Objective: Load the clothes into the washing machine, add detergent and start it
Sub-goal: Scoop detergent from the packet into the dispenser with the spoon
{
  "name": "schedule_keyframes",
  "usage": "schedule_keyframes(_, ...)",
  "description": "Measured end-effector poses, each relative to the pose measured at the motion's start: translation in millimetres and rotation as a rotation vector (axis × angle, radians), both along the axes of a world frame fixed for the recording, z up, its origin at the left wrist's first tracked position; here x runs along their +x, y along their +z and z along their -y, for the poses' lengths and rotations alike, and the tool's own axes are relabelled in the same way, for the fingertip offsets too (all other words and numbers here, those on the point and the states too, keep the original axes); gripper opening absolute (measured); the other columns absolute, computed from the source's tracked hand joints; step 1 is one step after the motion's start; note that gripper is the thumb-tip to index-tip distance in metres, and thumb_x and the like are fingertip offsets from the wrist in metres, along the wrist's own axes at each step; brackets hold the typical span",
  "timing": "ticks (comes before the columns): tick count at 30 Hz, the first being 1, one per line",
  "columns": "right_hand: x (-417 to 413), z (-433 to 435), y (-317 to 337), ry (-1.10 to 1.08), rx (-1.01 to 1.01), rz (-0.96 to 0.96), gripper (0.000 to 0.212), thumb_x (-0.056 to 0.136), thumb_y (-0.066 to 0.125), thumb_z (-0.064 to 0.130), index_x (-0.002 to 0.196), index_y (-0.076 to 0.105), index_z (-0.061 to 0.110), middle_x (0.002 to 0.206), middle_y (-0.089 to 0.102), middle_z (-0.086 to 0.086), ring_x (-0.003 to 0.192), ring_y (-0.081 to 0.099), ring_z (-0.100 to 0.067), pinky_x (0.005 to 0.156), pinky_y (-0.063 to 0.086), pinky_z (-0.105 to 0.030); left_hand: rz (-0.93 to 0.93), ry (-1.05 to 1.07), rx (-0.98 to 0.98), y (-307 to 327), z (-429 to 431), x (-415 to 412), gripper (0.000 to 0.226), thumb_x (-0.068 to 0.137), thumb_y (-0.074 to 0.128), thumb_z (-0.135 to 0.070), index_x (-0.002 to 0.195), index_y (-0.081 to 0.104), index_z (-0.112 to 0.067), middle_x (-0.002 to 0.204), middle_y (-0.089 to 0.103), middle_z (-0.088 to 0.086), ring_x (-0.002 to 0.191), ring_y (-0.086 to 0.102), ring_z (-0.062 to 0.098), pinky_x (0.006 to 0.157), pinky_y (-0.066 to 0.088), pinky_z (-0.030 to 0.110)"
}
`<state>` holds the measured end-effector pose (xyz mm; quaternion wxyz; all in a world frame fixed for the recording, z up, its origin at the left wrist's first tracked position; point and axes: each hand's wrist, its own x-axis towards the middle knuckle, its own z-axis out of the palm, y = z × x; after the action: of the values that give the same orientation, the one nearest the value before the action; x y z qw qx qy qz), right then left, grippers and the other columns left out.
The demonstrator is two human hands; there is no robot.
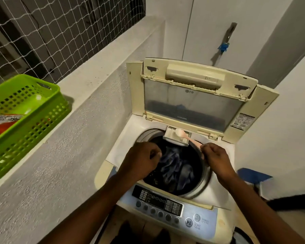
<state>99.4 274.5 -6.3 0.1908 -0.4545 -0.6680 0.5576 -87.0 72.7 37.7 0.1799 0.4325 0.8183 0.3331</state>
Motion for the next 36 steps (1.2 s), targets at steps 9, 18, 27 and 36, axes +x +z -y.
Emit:
schedule_keyframes(9, -37, -17, -32, 0.154, 0.337, 0.276, 0.029, 0.106, 0.055, 0.026, 0.078, 0.062, 0.018, 0.07, 0.067, -0.003, 0.063, 0.058, -0.021, 0.058, 0.041, -0.031, 0.016, -0.011, 0.016, -5, -6, -10, 0.011, 0.092, 0.071, -0.03, 0.099, 0.078, -0.025, 0.093, 0.078, -0.009, 0.085, 0.072, 0.006, 0.082, 0.061, 0.033)
schedule_keyframes(18, -44, -19, -35, 0.356, 0.665, 0.491, 0.017, 0.106, 0.055, 0.03, 0.092, 0.057, 0.019, 0.083, 0.072, -0.011, 0.071, 0.065, -0.035, 0.06, 0.037, -0.032, 0.014, -0.04, 0.004, -11, -3, -18, 0.013, 0.092, 0.069, -0.033, 0.099, 0.077, -0.026, 0.094, 0.078, -0.01, 0.086, 0.071, 0.005, 0.081, 0.061, 0.033)
schedule_keyframes(27, -36, -20, -26, 0.532, 0.971, 0.624, 0.018, 0.102, 0.056, 0.028, 0.111, 0.065, 0.016, 0.096, 0.074, -0.008, 0.08, 0.068, -0.031, 0.063, 0.043, -0.033, 0.001, -0.052, 0.032, -9, -7, -17, 0.013, 0.092, 0.069, -0.031, 0.098, 0.078, -0.024, 0.093, 0.078, -0.009, 0.085, 0.072, 0.006, 0.082, 0.061, 0.035)
schedule_keyframes(36, -16, -23, -19, 0.428, 0.875, 0.449, 0.012, 0.104, 0.059, 0.029, 0.097, 0.063, 0.02, 0.08, 0.067, 0.0, 0.065, 0.059, -0.026, 0.056, 0.035, -0.029, -0.009, 0.006, 0.045, 0, -5, -18, 0.012, 0.092, 0.07, -0.03, 0.099, 0.078, -0.025, 0.094, 0.077, -0.012, 0.086, 0.07, 0.002, 0.083, 0.061, 0.031)
